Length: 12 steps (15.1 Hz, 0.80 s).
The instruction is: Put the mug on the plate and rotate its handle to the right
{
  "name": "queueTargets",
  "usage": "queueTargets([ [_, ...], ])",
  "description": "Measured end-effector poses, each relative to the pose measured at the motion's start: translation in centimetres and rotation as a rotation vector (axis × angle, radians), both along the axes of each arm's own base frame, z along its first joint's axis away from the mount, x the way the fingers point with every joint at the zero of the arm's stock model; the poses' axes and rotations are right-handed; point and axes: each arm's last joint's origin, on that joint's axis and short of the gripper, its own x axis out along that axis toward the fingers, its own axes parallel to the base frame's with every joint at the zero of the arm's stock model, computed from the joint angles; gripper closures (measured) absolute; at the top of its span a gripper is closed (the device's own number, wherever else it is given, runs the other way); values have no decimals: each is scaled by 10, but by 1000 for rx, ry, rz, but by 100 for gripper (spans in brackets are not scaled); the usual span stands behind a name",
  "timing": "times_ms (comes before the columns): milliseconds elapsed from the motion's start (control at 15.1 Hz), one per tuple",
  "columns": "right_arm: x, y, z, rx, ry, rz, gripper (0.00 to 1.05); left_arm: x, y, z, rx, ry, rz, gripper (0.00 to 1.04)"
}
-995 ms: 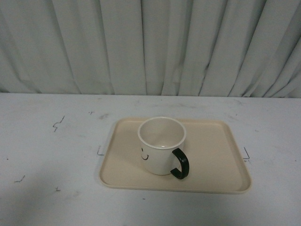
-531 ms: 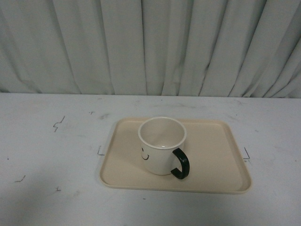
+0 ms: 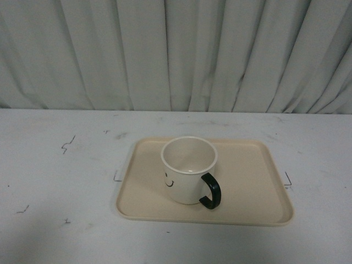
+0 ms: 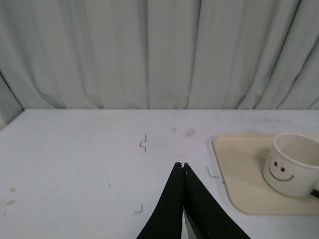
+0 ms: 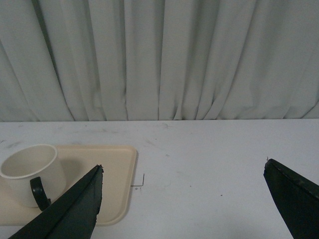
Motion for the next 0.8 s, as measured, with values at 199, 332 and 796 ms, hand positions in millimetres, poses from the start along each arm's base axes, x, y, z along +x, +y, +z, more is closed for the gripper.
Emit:
queueTargets([
  [199, 0, 0, 0, 0, 0, 0, 6, -3, 0, 3, 0, -37, 3, 103],
  [332, 0, 0, 0, 1, 0, 0, 6, -3, 0, 3, 0, -39, 2, 92],
  [796, 83, -2, 62, -60, 50, -36, 6, -3, 0, 3, 0, -41, 2, 25],
])
